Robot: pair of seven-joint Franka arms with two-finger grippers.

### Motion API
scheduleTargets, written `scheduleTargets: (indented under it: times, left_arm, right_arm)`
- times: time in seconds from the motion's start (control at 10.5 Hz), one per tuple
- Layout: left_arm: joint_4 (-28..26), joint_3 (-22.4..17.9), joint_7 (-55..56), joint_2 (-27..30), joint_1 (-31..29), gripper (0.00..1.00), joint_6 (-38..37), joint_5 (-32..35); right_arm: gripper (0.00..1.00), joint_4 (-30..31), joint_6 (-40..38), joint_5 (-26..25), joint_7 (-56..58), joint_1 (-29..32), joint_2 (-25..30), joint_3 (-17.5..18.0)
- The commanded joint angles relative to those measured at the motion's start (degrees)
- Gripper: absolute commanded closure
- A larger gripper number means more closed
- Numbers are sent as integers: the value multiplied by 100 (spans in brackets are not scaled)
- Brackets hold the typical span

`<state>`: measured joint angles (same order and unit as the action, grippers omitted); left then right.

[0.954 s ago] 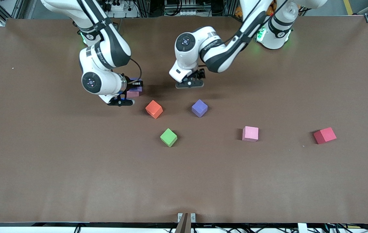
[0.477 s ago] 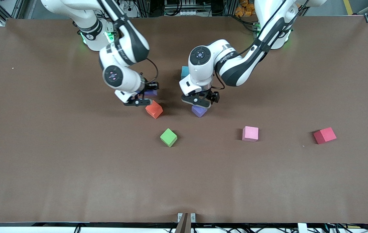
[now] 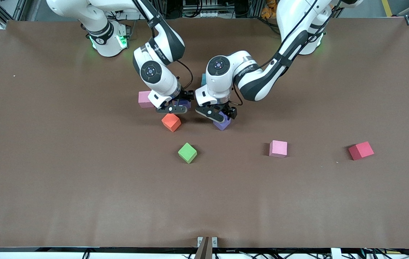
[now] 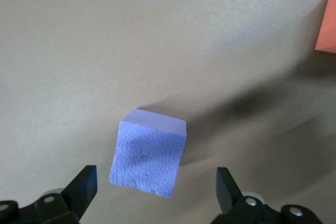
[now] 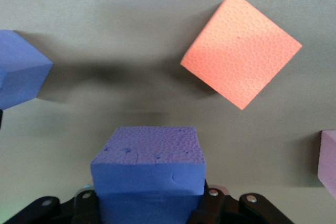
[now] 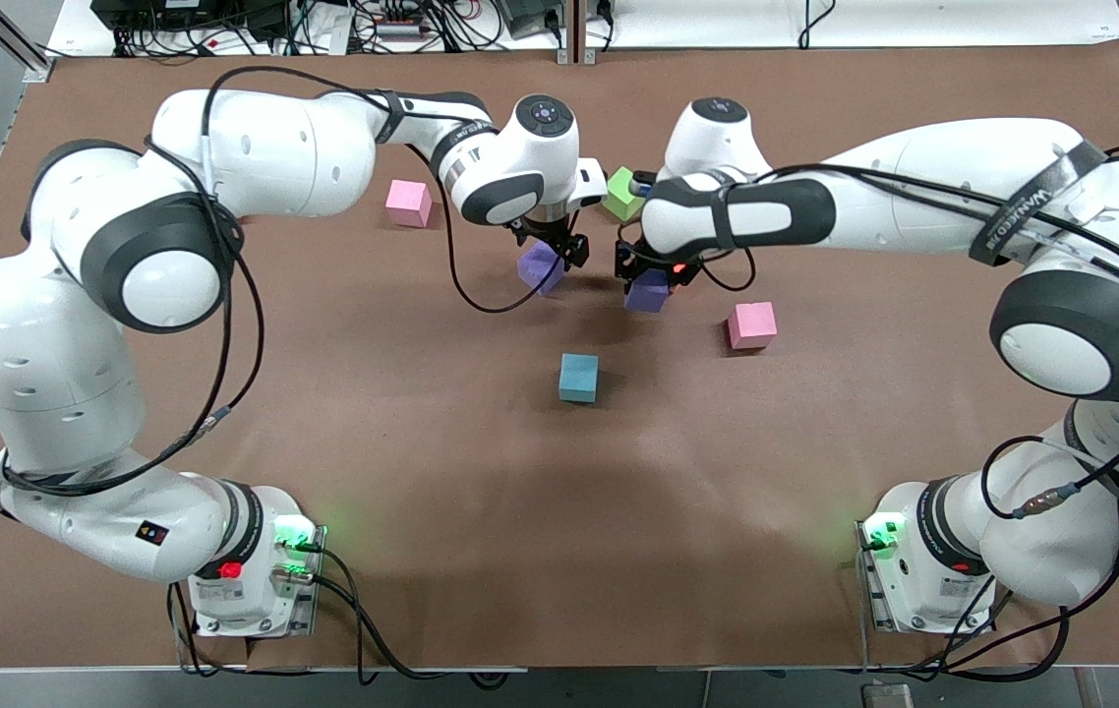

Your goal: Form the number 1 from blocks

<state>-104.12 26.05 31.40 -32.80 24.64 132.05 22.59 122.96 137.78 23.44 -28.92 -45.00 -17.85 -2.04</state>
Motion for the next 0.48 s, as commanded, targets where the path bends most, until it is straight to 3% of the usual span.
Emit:
scheduleTargets:
  times: [0.0, 0.38]
  left_arm:
    - [129, 6, -99, -147, 6, 0, 93, 149]
    - [129, -169, -301, -253, 23, 0, 286, 175]
  right_arm:
    - [46, 876, 267, -23, 166, 263, 736, 142]
    - [46, 1028, 872, -23, 116, -297, 642, 133]
